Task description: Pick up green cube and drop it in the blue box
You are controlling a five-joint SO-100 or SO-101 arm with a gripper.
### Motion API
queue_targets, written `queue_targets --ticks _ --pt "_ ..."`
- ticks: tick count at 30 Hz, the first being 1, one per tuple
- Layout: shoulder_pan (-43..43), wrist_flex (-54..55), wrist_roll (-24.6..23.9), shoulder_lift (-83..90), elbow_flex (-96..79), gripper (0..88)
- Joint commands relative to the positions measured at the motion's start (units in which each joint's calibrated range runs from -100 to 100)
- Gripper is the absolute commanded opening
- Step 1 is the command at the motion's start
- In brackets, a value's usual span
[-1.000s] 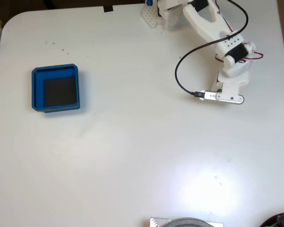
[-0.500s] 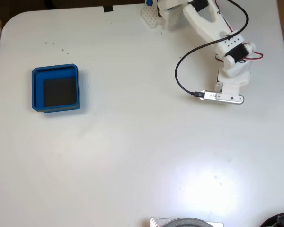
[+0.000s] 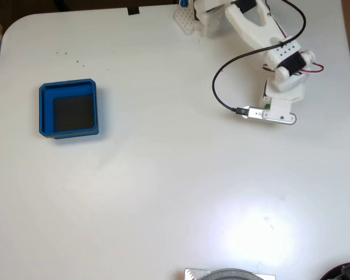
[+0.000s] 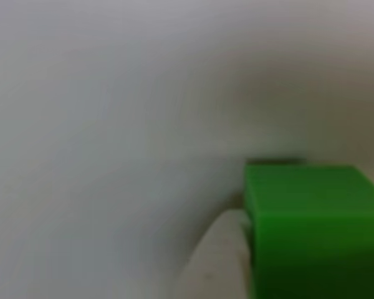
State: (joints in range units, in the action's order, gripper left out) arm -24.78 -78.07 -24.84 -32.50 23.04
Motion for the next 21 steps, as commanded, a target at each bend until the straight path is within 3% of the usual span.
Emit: queue_targets --ticks 1,8,15,21 --pt "2.1 -6.6 0.2 11.7 3.0 1.0" --pt "8.2 -14.1 3.6 23.5 2.9 1.0" --pt "23.7 -15.9 6.8 32.6 2.9 1.1" --pt "36.2 -15.6 6.6 32.5 2.9 1.2"
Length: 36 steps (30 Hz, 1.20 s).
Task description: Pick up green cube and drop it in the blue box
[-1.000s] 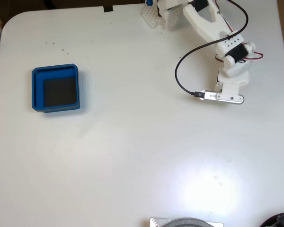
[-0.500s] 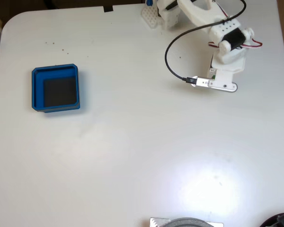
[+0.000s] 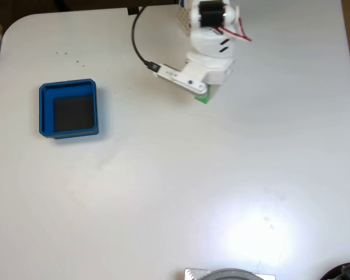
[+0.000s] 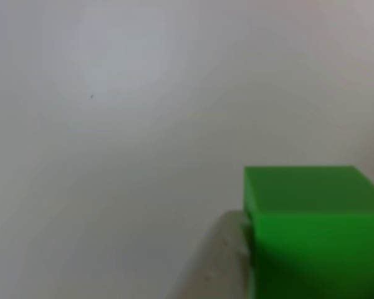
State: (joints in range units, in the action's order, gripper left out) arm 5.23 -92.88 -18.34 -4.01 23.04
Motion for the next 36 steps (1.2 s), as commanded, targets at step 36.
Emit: queue_targets --ticks 36 --pt "35.9 37.7 16.9 -15.0 2.8 1.3"
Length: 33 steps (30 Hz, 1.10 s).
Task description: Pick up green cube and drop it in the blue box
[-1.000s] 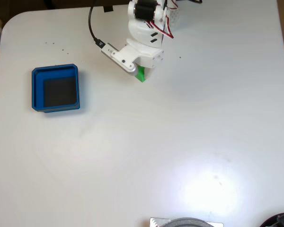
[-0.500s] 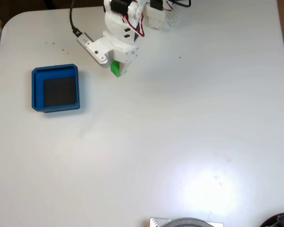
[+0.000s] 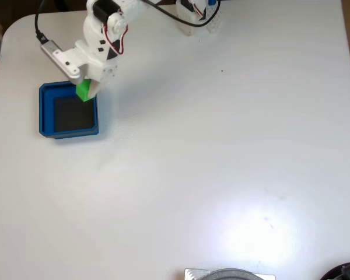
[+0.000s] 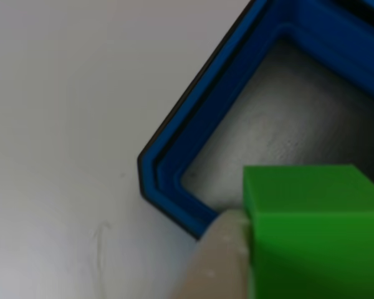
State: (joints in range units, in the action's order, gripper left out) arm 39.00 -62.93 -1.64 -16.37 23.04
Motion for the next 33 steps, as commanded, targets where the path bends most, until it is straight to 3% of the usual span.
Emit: queue_targets --ticks 1,6,28,33 --pt "2.5 9.2 0.2 -3.9 2.8 1.3" --pt "3.1 13.6 0.3 -7.8 2.8 1.3" --pt "5.0 13.7 -0.1 -9.6 2.7 1.5" --pt "5.0 13.6 -0.1 -9.5 2.7 7.0"
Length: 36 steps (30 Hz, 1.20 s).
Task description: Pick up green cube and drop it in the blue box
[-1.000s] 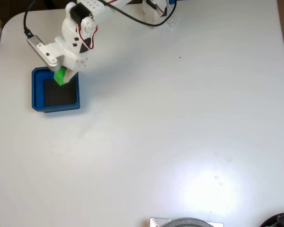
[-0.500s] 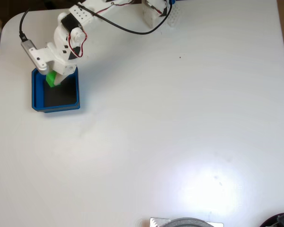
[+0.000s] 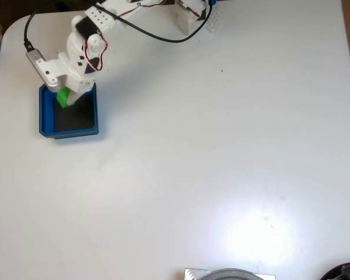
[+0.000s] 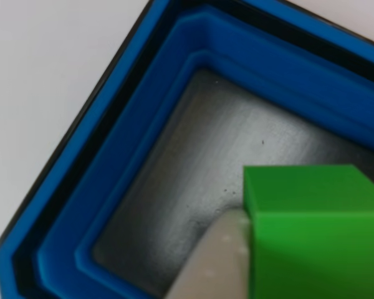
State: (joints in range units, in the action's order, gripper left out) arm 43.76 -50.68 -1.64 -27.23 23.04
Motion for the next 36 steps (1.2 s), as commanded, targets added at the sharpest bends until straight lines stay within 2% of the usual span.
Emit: queue_targets --ticks 1,6,21,30,36 --pt "0.2 1.3 -0.1 1.4 2.7 8.9" --pt "0.1 1.3 -0.2 1.2 2.7 16.6" --pt "-0.6 1.0 0.1 2.3 1.6 16.8" --pt "-0.6 1.1 0.2 9.8 -0.7 16.8" --pt "-0.9 1.2 0.2 18.0 -8.3 16.9"
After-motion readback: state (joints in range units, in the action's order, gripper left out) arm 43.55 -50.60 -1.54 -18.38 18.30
